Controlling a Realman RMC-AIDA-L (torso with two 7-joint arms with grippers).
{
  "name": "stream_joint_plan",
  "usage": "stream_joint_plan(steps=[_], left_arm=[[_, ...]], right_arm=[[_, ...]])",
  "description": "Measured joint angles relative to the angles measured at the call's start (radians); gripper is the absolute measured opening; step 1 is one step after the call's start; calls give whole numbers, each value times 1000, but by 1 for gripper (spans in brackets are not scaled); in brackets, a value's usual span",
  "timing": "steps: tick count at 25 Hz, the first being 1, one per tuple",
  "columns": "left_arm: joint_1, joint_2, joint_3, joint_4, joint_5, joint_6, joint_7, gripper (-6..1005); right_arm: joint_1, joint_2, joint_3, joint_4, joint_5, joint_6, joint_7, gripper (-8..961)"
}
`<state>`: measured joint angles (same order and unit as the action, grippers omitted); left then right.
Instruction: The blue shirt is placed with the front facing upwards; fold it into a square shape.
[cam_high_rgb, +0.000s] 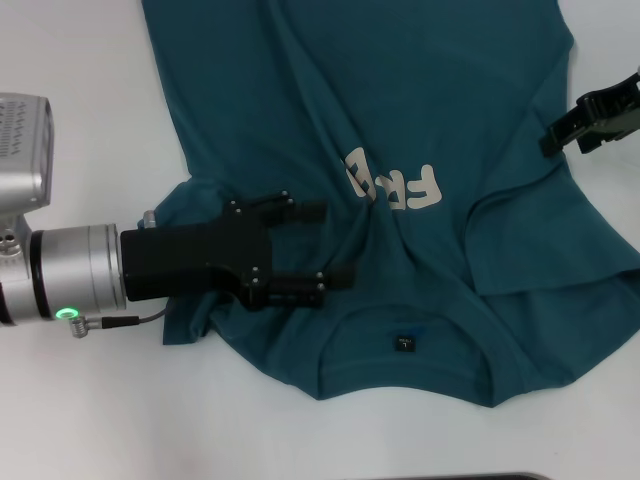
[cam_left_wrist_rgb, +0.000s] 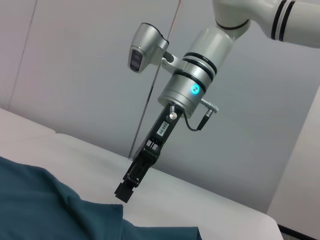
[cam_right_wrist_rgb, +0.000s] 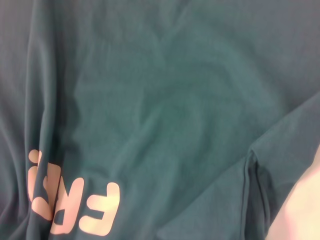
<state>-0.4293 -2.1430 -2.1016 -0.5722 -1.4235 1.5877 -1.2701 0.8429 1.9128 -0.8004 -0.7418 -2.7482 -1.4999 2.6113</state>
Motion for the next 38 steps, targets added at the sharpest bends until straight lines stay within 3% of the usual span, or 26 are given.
stream_joint_plan(steps=[8,11,21,27,38], left_arm=[[3,2,0,0,0,13,0,903],[4,2,0,0,0,13,0,902],[5,0,0,0,0,14,0,903],[5,0,0,0,0,14,0,902],[3,0,0,0,7,13,0,903]], right_arm=[[-2,2,5,6,-1,4,-3,607],[-4,2,5,20,-3,14,-9,417],[-2,3,3,44,-2,45,-16,375],[-2,3,4,44,1,51,-23,213],[-4,2,0,44,-6,52,-26,77]])
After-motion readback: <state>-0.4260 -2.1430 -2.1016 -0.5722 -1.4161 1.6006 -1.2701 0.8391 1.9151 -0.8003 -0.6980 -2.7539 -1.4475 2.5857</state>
